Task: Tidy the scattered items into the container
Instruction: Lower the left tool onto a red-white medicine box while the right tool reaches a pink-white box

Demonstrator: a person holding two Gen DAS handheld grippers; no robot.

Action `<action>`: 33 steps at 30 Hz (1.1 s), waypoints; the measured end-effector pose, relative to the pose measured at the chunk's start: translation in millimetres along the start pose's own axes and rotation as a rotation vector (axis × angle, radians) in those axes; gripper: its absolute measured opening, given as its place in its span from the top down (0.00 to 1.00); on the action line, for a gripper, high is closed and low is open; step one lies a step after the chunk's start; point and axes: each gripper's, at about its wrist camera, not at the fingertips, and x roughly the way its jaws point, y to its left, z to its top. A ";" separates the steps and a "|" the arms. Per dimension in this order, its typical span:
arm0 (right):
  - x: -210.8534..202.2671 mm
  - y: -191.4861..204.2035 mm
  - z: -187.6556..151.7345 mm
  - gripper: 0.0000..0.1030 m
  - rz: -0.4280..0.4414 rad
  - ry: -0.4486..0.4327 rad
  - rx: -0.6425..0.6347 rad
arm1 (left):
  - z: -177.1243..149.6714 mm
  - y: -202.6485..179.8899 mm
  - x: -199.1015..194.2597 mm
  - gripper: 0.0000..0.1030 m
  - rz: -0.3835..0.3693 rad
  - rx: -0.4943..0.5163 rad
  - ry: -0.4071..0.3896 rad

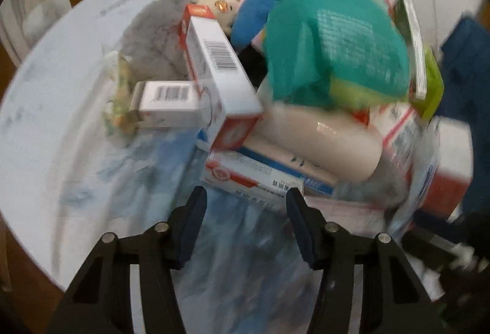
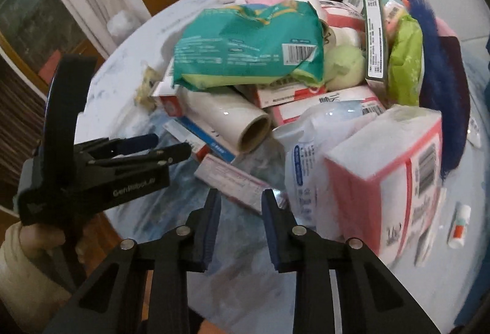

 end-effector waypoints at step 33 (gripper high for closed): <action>33.3 -20.0 -8.4 0.64 0.009 0.016 0.022 | 11.3 9.8 -12.0 0.42 0.060 -0.018 0.065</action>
